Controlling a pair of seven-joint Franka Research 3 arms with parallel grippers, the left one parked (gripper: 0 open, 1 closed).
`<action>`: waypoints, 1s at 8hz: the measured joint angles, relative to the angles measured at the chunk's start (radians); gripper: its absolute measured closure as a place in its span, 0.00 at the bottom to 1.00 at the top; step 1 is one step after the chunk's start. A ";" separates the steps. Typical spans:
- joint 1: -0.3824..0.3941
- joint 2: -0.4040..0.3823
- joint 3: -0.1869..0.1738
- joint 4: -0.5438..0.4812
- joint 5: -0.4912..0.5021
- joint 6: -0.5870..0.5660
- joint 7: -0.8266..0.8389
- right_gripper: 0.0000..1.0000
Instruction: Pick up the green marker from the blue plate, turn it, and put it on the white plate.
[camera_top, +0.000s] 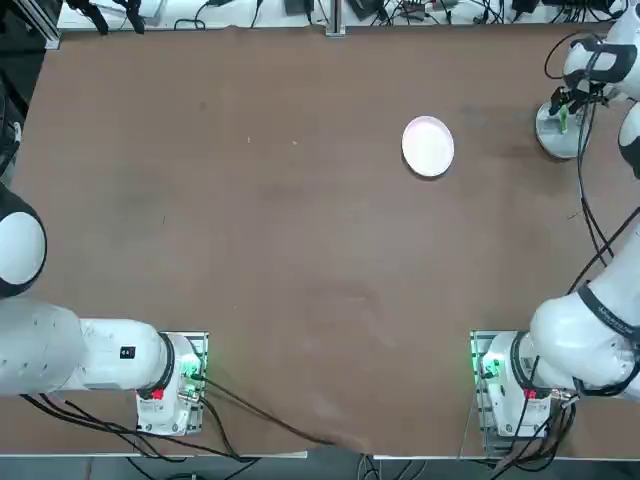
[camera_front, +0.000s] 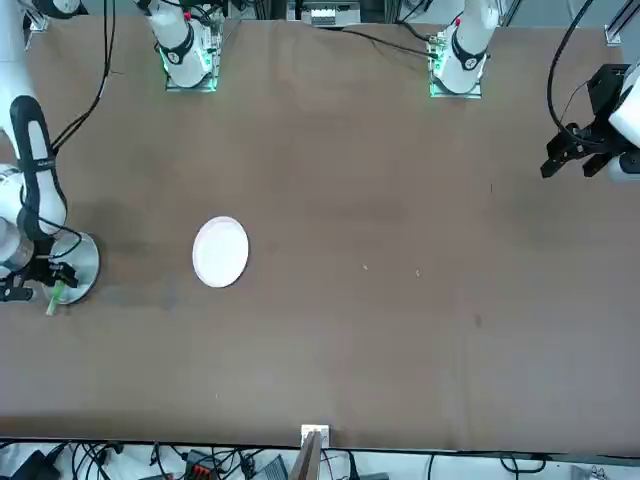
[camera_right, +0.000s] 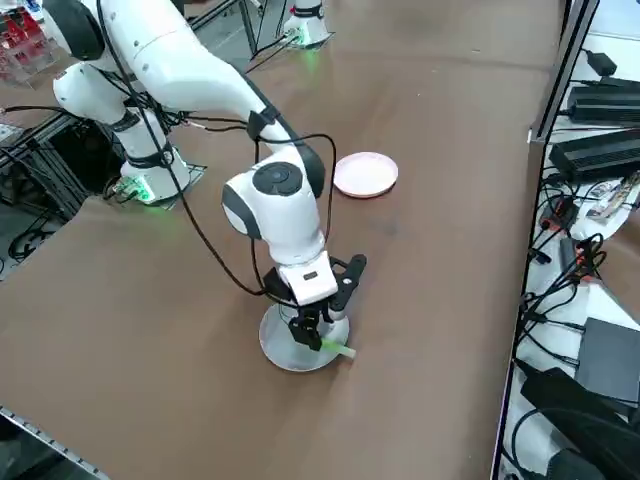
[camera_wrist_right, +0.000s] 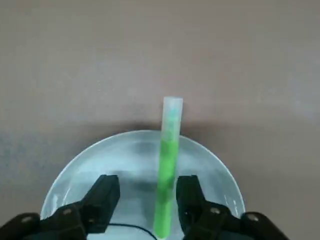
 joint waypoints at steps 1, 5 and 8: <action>-0.006 0.010 0.000 0.008 0.000 0.002 -0.005 0.30; -0.014 0.035 0.000 0.022 0.000 0.008 -0.010 0.42; -0.016 0.034 0.000 0.034 0.001 0.009 -0.010 0.85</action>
